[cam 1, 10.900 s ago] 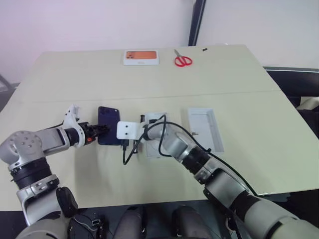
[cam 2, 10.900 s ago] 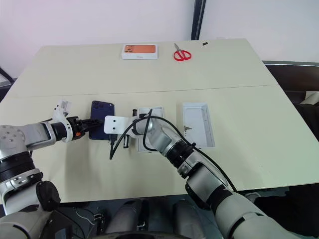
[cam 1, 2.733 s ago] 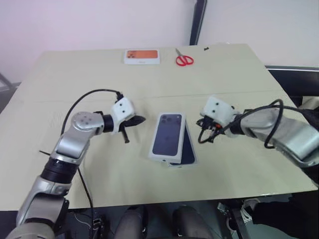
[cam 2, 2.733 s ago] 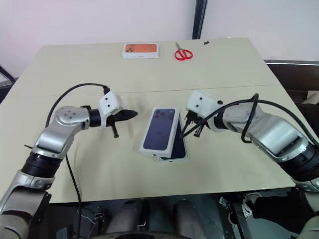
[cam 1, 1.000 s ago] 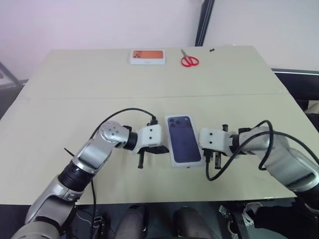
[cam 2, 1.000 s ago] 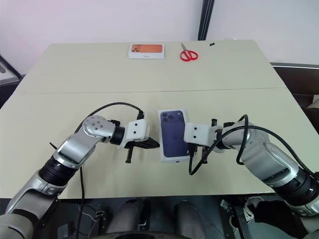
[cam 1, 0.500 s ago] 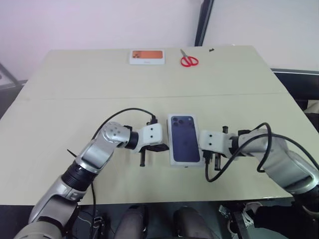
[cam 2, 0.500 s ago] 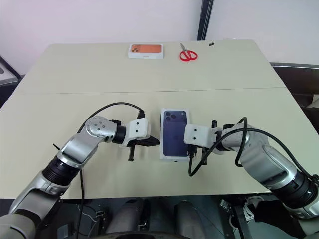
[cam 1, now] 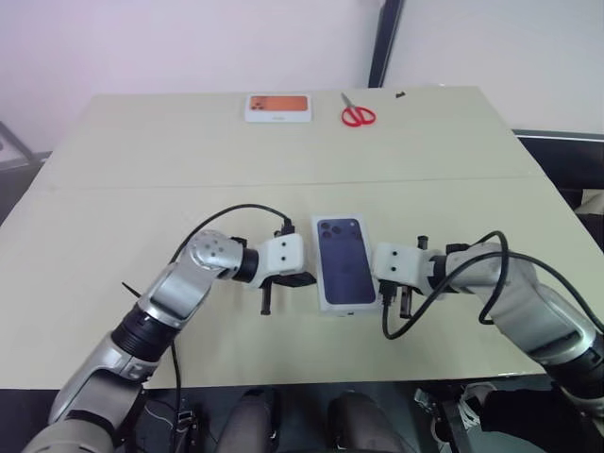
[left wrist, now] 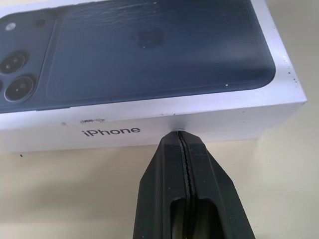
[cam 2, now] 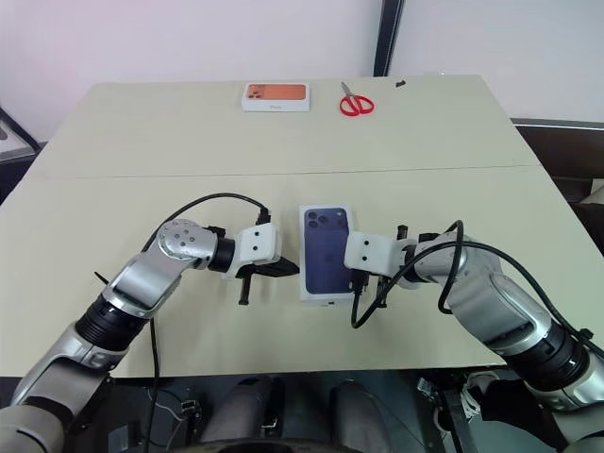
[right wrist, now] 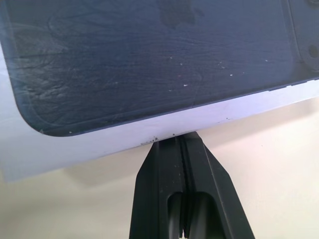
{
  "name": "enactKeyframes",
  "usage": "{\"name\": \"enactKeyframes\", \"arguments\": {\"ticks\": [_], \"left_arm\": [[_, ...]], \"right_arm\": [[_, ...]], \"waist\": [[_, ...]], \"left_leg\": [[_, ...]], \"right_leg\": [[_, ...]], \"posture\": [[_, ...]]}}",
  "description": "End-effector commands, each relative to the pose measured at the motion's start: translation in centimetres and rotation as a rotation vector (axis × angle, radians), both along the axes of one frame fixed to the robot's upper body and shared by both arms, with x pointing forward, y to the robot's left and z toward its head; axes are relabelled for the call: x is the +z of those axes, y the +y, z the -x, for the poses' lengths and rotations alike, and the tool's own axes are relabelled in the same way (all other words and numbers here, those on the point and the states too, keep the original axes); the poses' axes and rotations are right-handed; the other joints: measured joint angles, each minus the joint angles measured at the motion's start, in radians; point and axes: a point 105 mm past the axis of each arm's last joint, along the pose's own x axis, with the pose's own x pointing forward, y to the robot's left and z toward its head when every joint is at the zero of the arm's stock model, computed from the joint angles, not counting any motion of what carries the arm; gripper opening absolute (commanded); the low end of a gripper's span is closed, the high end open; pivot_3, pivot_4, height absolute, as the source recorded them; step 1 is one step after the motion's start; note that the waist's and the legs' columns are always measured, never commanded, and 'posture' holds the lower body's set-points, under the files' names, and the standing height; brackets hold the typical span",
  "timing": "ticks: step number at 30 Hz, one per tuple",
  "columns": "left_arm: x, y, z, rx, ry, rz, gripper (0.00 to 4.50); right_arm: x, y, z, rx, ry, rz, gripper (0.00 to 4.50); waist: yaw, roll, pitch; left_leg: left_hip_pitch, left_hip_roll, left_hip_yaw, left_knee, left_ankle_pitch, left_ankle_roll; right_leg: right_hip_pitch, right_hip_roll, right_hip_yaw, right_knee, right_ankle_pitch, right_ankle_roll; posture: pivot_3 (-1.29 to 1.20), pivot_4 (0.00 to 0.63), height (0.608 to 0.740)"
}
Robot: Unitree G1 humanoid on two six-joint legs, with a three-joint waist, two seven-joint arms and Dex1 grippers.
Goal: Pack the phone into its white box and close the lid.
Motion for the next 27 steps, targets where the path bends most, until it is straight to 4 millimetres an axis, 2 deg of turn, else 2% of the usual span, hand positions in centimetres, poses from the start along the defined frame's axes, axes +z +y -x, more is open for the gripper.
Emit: {"name": "enactKeyframes", "arguments": {"ticks": [1, 13, 20, 27], "left_arm": [[1.5, -0.4, 0.3, -0.032, -0.043, 0.036, 0.00], [1.2, 0.3, 0.1, -0.012, -0.030, 0.012, 0.00], [1.6, 0.9, -0.7, 0.032, -0.048, 0.027, 0.00], [1.6, -0.4, -0.4, 0.014, -0.044, 0.059, 0.00]], "right_arm": [[1.1, 0.8, 0.0, 0.041, -0.044, -0.015, 0.02], [0.5, 0.5, 0.7, 0.050, -0.017, 0.001, 0.02], [0.9, -0.3, 0.2, 0.024, -0.032, 0.014, 0.02], [1.4, -1.1, -0.2, 0.012, -0.044, 0.027, 0.02]], "waist": [[0.000, 0.000, 0.000], [0.000, 0.000, 0.000], [0.000, 0.000, 0.000], [0.001, 0.000, 0.000]], "left_leg": [[0.000, 0.000, 0.000, 0.000, 0.000, 0.000], [0.000, 0.000, 0.000, 0.000, 0.000, 0.000], [0.000, 0.000, 0.000, 0.000, 0.000, 0.000], [0.000, 0.000, 0.000, 0.000, 0.000, 0.000]], "right_leg": [[0.000, 0.000, 0.000, 0.000, 0.000, 0.000], [0.000, 0.000, 0.000, 0.000, 0.000, 0.000], [0.000, 0.000, 0.000, 0.000, 0.000, 0.000], [0.000, 0.000, 0.000, 0.000, 0.000, 0.000]], "posture": [[0.00, 0.150, 0.740], [0.00, 0.150, 0.740], [0.00, 0.150, 0.740], [0.00, 0.150, 0.740]]}}
